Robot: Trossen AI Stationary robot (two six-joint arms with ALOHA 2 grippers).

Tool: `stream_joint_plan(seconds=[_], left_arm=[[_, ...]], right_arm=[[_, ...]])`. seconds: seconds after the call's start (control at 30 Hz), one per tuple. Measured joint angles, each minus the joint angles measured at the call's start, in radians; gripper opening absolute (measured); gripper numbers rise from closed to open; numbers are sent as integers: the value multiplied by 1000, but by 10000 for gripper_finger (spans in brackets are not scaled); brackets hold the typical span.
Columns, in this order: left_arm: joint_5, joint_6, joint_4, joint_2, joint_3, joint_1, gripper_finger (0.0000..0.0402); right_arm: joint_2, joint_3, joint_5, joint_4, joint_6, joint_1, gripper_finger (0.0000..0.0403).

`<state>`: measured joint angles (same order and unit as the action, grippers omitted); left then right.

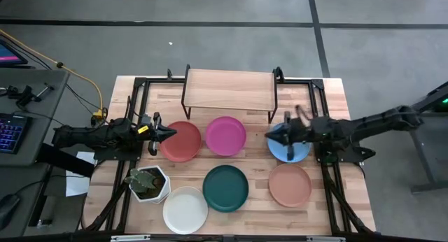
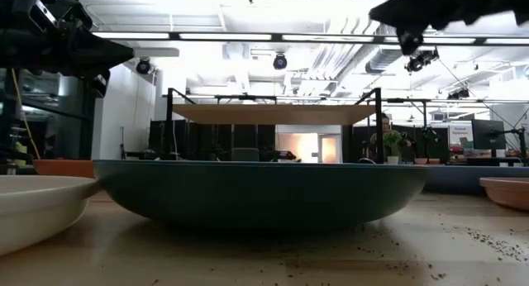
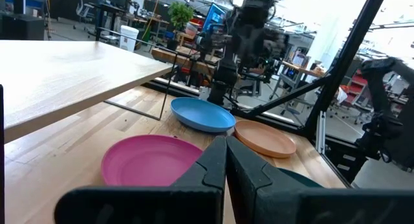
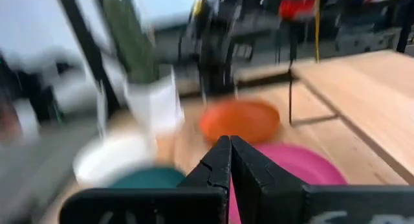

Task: Place and stack plates onto a shelf
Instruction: Put the pink plate on the shelf

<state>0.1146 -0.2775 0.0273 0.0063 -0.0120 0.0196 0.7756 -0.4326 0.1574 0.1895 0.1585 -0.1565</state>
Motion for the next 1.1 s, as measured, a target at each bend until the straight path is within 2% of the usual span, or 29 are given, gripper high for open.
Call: stream_joint_plan(seconds=[0.07, 0.23, 0.43, 0.53, 0.67, 0.83, 0.93, 1.1], left_arm=[[0, 0, 0, 0, 0, 0, 0], [0, 0, 0, 0, 0, 0, 0], [0, 0, 0, 0, 0, 0, 0], [0, 0, 0, 0, 0, 0, 0], [0, 0, 0, 0, 0, 0, 0], [0, 0, 0, 0, 0, 0, 0], [0, 0, 0, 0, 0, 0, 0], [0, 0, 0, 0, 0, 0, 0]], right_arm=[[83, -78, -2, -97, -84, -20, 1], [285, -221, -19, -153, -226, -49, 1], [509, -376, 53, -206, -222, -38, 4], [615, -474, 62, -338, -220, -38, 27], [750, -600, 74, -510, -224, -38, 88], [902, -680, 17, -647, -373, -26, 151], [968, -684, 15, -647, -447, -15, 165], [1052, -684, 38, -653, -531, 14, 159]])
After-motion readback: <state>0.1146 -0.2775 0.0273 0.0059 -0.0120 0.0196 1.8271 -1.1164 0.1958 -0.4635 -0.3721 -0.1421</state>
